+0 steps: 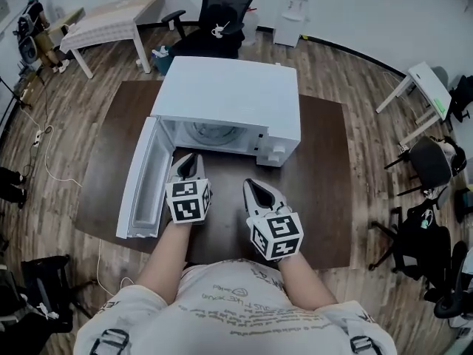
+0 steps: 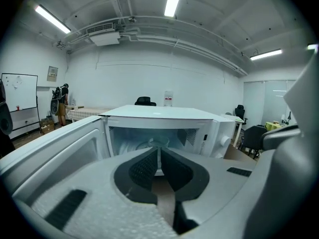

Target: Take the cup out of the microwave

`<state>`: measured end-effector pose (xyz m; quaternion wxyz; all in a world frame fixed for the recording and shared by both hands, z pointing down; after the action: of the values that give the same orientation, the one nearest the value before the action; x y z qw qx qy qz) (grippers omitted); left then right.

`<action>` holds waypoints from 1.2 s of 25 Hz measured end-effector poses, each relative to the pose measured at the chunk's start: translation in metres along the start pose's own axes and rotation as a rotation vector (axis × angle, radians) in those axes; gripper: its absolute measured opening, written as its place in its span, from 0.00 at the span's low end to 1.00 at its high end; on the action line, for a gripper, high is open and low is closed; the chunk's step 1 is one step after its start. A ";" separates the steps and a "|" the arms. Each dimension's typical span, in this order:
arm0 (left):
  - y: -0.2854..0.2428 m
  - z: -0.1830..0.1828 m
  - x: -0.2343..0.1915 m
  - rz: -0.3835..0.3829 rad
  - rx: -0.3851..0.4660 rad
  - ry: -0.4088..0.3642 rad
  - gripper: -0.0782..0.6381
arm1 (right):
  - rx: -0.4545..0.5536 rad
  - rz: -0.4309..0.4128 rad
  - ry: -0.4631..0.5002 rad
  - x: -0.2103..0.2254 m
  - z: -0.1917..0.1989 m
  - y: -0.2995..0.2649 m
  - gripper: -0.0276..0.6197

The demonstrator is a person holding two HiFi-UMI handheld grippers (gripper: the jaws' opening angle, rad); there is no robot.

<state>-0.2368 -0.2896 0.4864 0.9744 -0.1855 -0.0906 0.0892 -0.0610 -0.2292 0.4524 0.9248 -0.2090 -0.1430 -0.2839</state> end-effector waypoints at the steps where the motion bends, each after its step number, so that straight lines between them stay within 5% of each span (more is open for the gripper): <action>1: -0.006 0.002 -0.005 -0.007 0.000 -0.009 0.13 | 0.002 0.012 -0.003 0.001 0.000 -0.001 0.06; 30: -0.161 0.062 -0.043 0.024 -0.161 -0.049 0.23 | -0.080 0.204 -0.090 0.044 0.017 -0.018 0.06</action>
<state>-0.2683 -0.4248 0.5979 0.9526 -0.2623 -0.1189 0.0979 -0.0388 -0.2550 0.4890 0.9324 -0.2717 -0.1512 -0.1842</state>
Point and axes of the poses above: the fingertips, and each gripper's own axes: y backward along the fingers, x to its right, z out of its underside, the point moved 5 cm from there along y, backward along the fingers, and after that the axes turned 14 degrees about -y, right-handed, at the moved point
